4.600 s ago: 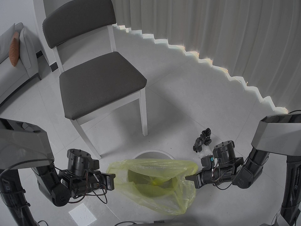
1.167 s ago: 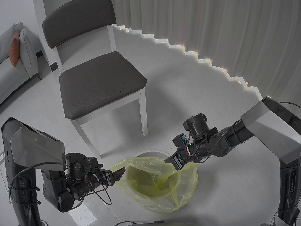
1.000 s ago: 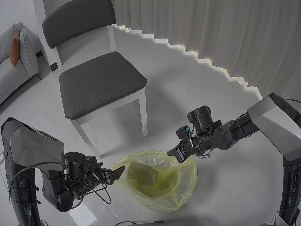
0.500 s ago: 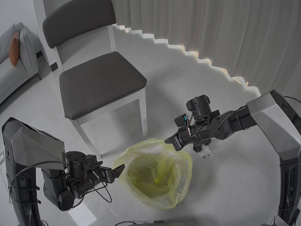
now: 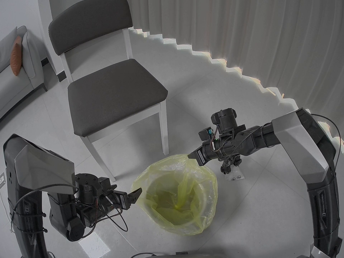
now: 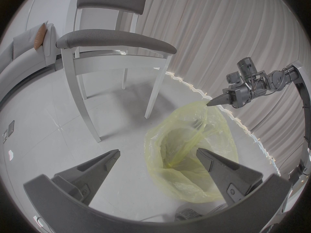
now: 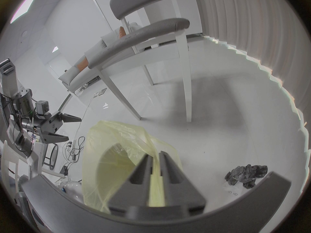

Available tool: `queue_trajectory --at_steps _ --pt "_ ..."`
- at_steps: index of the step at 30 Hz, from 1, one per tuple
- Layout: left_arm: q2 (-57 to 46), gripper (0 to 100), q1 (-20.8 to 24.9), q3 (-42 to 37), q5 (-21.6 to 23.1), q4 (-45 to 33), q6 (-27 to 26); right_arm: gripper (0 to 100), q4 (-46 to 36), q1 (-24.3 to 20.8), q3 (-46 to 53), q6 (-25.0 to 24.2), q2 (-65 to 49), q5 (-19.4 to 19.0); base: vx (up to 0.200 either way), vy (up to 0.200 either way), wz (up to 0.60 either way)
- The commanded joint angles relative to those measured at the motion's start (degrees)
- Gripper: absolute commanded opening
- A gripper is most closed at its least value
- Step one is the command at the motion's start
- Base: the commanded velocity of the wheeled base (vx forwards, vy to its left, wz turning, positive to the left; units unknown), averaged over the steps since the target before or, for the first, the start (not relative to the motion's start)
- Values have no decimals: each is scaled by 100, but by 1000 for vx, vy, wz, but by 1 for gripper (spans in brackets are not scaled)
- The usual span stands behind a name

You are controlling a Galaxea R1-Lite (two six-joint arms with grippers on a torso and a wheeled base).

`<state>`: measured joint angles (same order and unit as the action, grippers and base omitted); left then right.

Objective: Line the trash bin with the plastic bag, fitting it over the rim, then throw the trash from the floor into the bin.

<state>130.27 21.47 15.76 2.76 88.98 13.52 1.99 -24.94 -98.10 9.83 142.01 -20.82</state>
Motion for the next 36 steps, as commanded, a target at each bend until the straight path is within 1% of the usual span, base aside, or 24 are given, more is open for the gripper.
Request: queue_trajectory --at_steps 1,3,4,5,13,17,19,20,21,25,30,36 --pt "51 100 -11 -12 -3 67 2 100 -155 -11 -210 2 213 8 0 0 0" --pt "69 100 -2 -12 -3 76 2 100 -251 -28 -377 -33 319 149 0 0 0" --pt "69 100 -2 -12 -3 76 2 100 -251 -28 -386 -33 319 157 0 0 0" --pt "95 100 -2 -3 -3 85 2 100 -243 -19 -526 -33 371 351 0 0 0" --pt "113 100 -81 59 -12 93 2 100 -304 174 -763 -33 90 368 0 0 0" --pt "183 100 -143 120 -12 93 -7 100 -357 218 -553 -33 -130 368 0 0 0" --pt "289 100 -213 234 -29 93 -7 100 -524 253 -69 98 -297 377 0 0 0" --pt "289 100 -213 234 -29 93 -7 100 -524 253 -69 98 -297 377 0 0 0" --pt "350 100 -222 349 -29 76 -16 100 -524 262 282 248 -314 377 0 0 0" --pt "464 100 -213 639 -29 -39 -25 100 -480 253 704 301 -314 395 0 0 0" --pt "508 100 -213 981 -29 -408 -69 100 -427 200 924 301 -270 421 0 0 0" --pt "508 100 -196 964 -21 -390 -69 100 -366 148 819 274 29 579 0 0 0"
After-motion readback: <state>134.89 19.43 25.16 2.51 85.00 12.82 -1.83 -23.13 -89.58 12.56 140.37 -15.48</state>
